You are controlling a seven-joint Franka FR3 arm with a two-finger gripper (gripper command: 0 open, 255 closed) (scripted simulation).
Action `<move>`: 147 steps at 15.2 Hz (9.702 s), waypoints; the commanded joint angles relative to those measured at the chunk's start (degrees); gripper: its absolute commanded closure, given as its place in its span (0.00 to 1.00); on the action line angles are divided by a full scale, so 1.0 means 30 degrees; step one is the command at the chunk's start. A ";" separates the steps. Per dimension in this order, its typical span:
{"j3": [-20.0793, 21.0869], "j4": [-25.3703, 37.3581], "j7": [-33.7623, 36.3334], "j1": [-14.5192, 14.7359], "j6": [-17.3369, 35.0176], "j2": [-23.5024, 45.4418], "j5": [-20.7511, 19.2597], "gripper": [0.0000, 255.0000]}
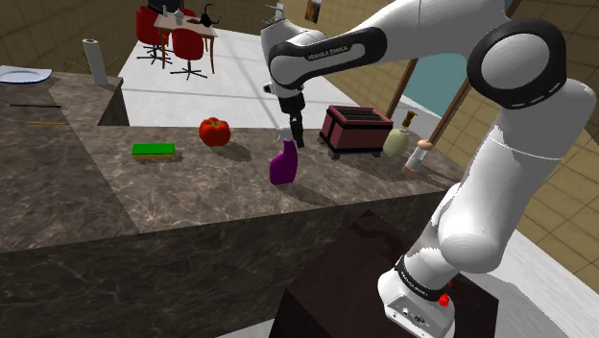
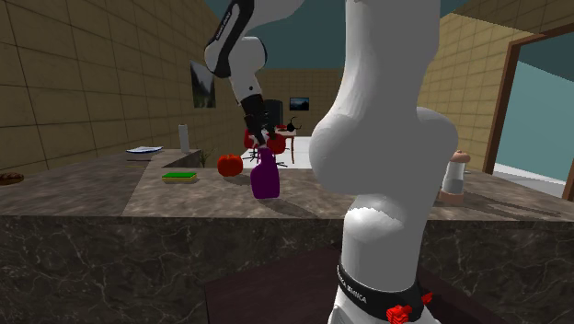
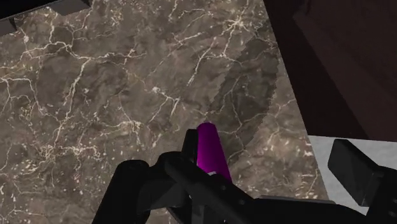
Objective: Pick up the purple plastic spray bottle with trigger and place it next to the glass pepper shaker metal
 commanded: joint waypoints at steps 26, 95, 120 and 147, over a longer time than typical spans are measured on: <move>0.0638 0.0968 -0.3041 0.0684 0.3099 0.5076 -0.3526 1.00; 0.0388 1.0358 -0.8995 0.0747 -0.9018 0.1010 -0.3812 1.00; -0.5110 -0.1195 -1.6415 -0.3730 -0.2625 -0.8859 -0.7574 1.00; -1.3174 -0.1530 -2.3868 -0.6522 0.4686 -0.7884 -0.9434 1.00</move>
